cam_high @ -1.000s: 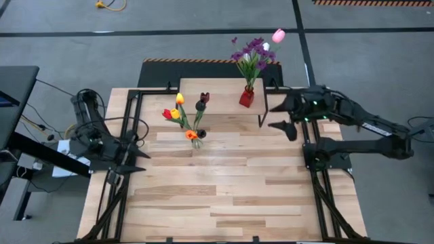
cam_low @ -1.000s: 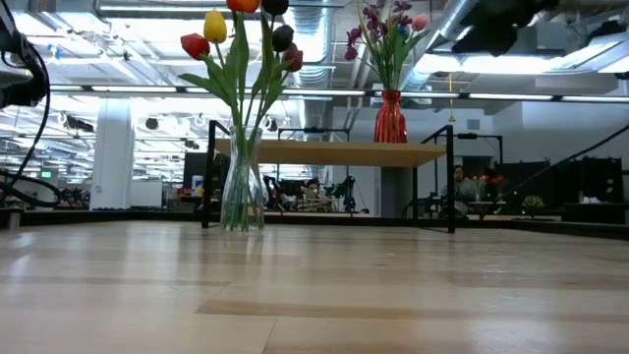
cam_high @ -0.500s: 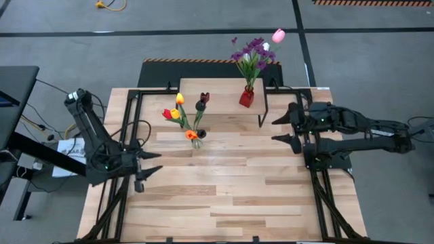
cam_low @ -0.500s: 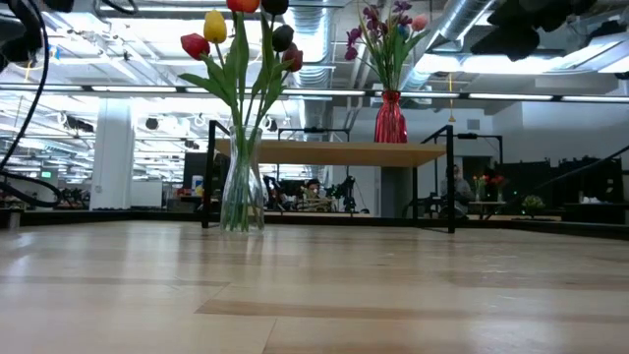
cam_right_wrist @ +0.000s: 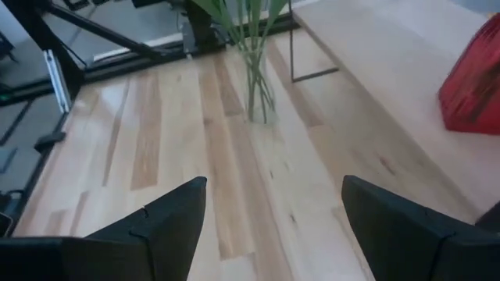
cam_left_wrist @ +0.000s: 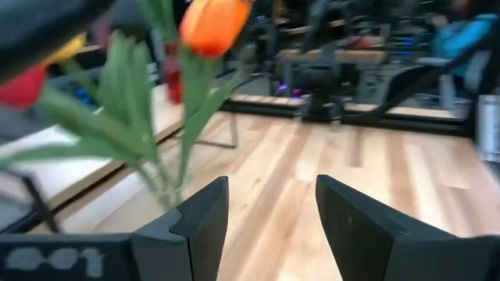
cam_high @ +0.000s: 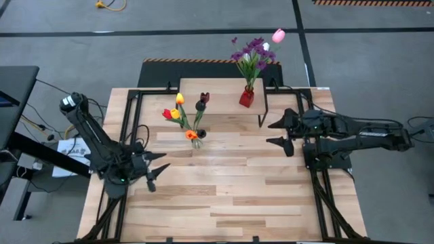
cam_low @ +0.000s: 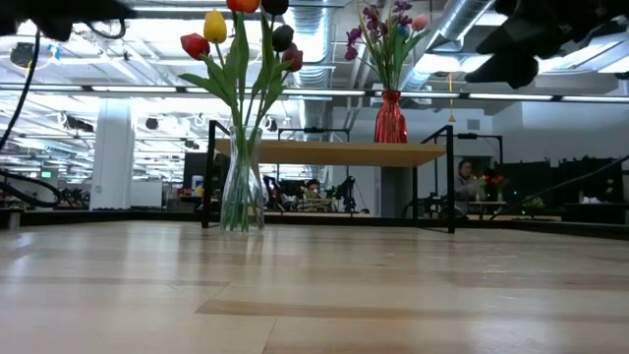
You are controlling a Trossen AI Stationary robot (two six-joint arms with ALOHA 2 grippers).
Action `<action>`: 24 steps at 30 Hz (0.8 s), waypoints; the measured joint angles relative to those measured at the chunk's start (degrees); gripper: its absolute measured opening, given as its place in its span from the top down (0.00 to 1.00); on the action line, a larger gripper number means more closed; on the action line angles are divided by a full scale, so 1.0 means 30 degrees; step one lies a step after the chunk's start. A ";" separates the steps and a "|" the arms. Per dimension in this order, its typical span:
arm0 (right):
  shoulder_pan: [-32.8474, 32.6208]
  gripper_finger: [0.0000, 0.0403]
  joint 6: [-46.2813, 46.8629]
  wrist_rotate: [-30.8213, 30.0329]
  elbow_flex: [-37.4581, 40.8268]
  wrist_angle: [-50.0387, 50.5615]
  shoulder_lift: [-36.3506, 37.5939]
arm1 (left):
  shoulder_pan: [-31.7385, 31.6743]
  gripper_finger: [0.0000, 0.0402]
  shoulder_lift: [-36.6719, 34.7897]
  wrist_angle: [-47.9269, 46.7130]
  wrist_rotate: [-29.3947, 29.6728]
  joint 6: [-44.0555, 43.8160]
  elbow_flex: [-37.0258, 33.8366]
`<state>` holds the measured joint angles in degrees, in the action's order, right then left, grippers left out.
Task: Pick and place flowers into a vace then onto a shelf
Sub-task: Put the transparent flower vase with the flowers on the shelf
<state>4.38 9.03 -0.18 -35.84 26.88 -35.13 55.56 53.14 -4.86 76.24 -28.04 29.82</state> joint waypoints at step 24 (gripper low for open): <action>-0.5068 0.27 0.1523 -0.2423 0.0528 -0.2030 -0.0329 | -0.3854 0.74 0.4143 1.1530 -1.9792 0.2540 -0.1916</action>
<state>-10.82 13.60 -7.45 -34.26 20.79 -36.11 44.00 65.56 29.73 16.86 -20.42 24.08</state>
